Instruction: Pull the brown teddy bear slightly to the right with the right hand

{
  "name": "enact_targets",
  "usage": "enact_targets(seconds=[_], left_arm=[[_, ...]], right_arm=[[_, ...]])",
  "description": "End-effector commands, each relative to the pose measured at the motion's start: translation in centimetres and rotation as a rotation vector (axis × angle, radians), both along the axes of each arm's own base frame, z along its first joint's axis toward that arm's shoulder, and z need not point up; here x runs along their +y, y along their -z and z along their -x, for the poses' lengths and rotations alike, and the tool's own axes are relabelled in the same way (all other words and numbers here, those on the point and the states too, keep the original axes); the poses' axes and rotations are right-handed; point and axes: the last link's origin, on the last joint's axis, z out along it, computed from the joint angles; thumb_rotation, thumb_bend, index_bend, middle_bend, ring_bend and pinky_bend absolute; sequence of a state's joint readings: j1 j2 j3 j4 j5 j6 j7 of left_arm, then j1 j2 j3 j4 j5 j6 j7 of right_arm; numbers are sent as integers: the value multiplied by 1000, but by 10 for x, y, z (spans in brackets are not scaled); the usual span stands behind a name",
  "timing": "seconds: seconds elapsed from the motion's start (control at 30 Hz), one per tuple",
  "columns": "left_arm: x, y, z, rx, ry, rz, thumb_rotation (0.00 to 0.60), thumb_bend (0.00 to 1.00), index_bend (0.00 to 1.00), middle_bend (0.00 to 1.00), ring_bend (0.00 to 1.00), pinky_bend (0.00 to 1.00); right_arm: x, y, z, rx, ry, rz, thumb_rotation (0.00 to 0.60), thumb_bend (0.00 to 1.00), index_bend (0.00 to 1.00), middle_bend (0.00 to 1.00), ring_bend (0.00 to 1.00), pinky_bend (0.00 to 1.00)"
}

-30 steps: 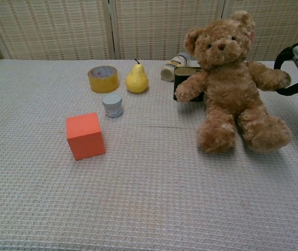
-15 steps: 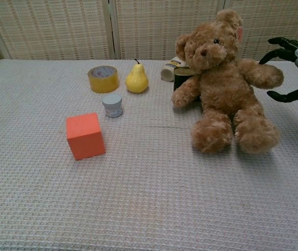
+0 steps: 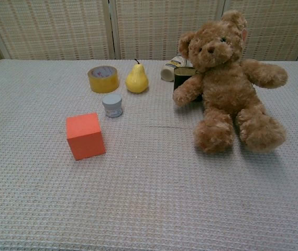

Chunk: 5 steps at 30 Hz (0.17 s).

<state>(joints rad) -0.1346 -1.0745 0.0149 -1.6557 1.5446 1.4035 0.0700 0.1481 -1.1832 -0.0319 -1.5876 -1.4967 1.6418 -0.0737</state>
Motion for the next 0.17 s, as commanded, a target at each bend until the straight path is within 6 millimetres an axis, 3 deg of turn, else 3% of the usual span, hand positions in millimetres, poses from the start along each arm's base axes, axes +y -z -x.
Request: enact_targets(seconds=[0.03,0.17], left_arm=[[1,1,0,2,0,3,600,421,222,295,229,388],[1,2,-1,2,7,2,600,420,222,295,229,388]], right_arm=[[17,5,4,45,2,-2,600,184,0,0,0,132],[19,10,5,63,7,-22,600,185,0,0,0,133]])
